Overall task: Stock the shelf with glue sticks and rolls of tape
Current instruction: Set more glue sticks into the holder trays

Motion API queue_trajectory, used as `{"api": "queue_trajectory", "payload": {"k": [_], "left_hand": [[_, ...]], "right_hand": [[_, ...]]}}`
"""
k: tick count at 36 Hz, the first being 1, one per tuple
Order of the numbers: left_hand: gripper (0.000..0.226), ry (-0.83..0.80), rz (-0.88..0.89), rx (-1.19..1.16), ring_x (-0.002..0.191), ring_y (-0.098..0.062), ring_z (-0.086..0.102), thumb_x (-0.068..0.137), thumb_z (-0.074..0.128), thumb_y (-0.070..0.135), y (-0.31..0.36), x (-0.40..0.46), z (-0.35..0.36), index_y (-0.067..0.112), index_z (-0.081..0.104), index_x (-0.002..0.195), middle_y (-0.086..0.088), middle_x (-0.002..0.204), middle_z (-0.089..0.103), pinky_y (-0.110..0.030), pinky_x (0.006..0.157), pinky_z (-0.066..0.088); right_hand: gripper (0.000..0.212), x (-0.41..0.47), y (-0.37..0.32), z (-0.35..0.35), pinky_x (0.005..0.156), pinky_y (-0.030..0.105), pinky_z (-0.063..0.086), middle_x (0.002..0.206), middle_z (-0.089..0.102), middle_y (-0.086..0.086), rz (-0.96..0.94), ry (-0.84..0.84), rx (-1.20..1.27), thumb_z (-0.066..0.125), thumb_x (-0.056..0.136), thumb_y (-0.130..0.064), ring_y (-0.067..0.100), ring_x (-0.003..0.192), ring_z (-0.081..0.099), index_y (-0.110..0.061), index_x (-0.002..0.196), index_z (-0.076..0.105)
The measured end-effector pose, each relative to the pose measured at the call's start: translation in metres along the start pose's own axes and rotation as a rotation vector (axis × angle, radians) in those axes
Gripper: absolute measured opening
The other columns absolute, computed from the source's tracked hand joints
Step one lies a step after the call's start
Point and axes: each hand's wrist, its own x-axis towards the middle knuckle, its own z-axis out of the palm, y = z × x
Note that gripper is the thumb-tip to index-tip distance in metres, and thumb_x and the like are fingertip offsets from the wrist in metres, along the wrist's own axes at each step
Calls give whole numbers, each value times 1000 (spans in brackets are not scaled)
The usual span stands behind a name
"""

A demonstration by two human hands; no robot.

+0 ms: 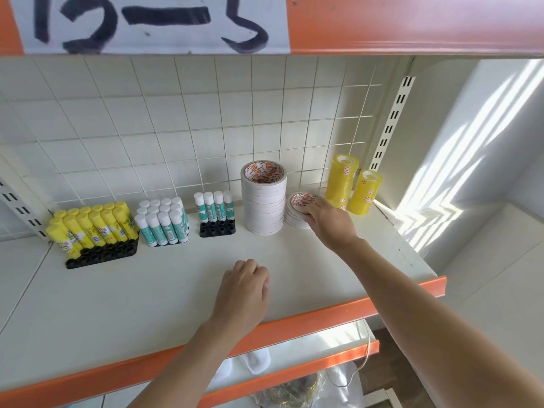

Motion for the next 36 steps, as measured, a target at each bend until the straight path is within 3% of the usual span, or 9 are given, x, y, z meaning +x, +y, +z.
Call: {"api": "queue_trajectory", "payload": {"k": [4,8,16,31,36], "left_hand": [[22,-4,-5,-4,71,-20,57,75,38,20,0,1,1,22,59,71,7,74,53,-34,55,50],[10,-6,-2,-10,70,-21,57,68,55,13,4,4,-1,21,60,71,6,74,53,-34,54,49],[11,-2,-14,-49,73,-22,56,69,58,10,6,12,-4,19,61,74,4,75,54,-34,57,46],[11,32,-6,-18,68,-20,56,68,53,13,8,15,1,21,60,71,6,73,52,-32,55,46],[11,17,-11,-9,69,-19,55,69,51,14,8,10,7,22,58,70,7,73,51,-31,55,46]], "right_hand": [[30,3,1,3,60,32,39,117,55,5,3,-24,-14,45,100,-30,29,94,60,-20,122,63],[30,6,1,2,63,33,40,120,57,5,-4,-14,9,46,100,-29,30,97,61,-19,123,63],[25,13,-1,3,64,32,41,104,67,3,40,-88,34,43,100,-32,28,93,61,-18,112,61],[22,12,-4,6,65,33,42,101,67,2,37,-58,42,47,98,-30,28,89,60,-18,108,62],[25,16,-6,5,68,33,45,101,67,3,83,-134,15,49,95,-32,28,93,61,-17,111,62]]}}
